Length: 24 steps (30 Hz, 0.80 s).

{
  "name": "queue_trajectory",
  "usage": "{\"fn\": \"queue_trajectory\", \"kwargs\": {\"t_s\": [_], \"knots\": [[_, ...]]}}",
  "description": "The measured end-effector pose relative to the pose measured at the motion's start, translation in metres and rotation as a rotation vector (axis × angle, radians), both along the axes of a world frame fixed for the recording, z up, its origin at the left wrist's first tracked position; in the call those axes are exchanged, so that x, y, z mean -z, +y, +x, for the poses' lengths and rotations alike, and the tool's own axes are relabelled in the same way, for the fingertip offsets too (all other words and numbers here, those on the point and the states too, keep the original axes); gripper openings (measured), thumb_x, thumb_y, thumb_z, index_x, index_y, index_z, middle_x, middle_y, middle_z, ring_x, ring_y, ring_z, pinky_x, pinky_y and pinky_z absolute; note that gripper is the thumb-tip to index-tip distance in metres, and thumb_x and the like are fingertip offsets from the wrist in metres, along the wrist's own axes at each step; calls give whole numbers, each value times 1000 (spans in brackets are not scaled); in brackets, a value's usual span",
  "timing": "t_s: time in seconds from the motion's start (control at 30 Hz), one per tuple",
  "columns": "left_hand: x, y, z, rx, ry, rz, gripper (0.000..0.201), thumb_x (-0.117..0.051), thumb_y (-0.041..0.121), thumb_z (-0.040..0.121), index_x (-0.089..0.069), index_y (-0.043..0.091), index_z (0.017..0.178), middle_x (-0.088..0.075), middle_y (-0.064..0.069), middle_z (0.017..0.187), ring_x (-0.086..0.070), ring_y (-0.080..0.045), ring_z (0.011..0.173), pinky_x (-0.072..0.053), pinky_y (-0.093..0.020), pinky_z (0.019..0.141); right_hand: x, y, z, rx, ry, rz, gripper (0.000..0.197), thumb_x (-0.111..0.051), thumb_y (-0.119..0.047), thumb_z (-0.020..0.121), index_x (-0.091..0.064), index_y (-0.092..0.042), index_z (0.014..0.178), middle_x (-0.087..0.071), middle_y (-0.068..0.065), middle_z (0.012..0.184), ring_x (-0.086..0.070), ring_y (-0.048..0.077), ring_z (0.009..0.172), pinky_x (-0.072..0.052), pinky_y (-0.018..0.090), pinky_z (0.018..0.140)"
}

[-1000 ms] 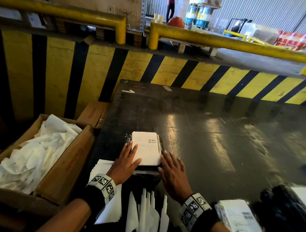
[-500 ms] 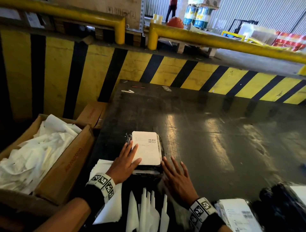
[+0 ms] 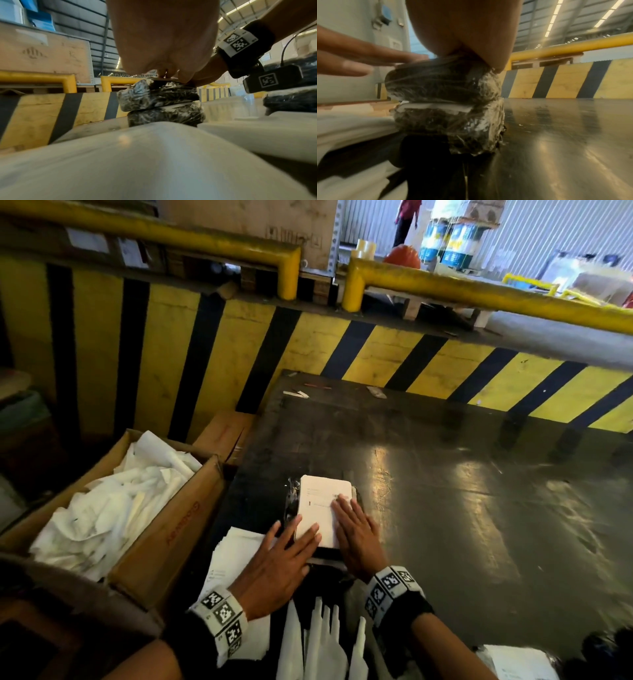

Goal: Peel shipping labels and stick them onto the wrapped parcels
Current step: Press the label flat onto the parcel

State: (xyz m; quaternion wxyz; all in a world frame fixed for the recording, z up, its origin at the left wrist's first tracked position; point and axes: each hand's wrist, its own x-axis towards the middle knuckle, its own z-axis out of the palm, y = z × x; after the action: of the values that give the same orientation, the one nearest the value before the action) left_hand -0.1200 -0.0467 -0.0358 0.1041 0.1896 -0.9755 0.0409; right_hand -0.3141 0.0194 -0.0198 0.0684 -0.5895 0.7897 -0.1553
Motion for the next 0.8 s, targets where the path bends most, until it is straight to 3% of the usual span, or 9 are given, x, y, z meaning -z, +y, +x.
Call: {"fn": "queue_trajectory", "kwargs": {"t_s": [0.13,0.23,0.37,0.5,0.57,0.67,0.8], "knots": [[7,-11,30,-4,-56,10,50,-24,33,98,-30,18,145,-31,2,153,-20,-29,143,-18,-47,107,4,1,0,8,-16,-53,77,5,-53,79,-20,-26,147,-10,-8,157,-2,8,144,-8,31,112],[2,-13,37,-32,-7,12,51,-13,32,100,-38,16,141,-37,0,150,-22,-27,142,-22,-44,107,5,0,3,14,-14,-55,77,6,-54,79,-19,-29,147,-9,-11,157,4,0,138,-6,29,111],[-16,6,6,77,97,-12,47,-29,34,97,-48,13,135,-46,-2,144,-33,-26,139,-25,-42,105,8,-1,1,19,-15,-75,73,2,-52,81,-21,-28,146,-9,-11,155,0,5,142,-7,28,110],[-9,22,-21,103,-1,-22,50,-37,41,94,-45,17,137,-43,1,146,-30,-23,140,-19,-43,110,12,1,-3,-30,12,-62,72,-2,-52,83,-18,-24,147,-1,-9,153,4,11,141,-9,33,112],[-3,18,-15,80,-16,-32,50,-39,39,93,-44,17,138,-42,1,146,-28,-26,141,-18,-46,109,12,1,-3,-18,-6,-78,77,6,-61,83,-19,-25,147,0,-12,151,5,9,141,-5,29,110],[2,11,8,70,-42,-57,49,-41,34,92,-45,16,137,-41,1,147,-28,-28,140,-23,-50,106,11,1,-1,-1,-34,-83,97,26,-68,72,-19,-26,147,1,-16,149,6,4,139,-2,26,108],[5,-2,33,92,26,-31,43,-37,29,94,-52,18,132,-44,3,145,-32,-23,139,-24,-45,109,10,0,0,3,-57,-73,99,27,-70,70,-18,-28,147,-2,-15,152,6,1,138,-2,26,108]]}}
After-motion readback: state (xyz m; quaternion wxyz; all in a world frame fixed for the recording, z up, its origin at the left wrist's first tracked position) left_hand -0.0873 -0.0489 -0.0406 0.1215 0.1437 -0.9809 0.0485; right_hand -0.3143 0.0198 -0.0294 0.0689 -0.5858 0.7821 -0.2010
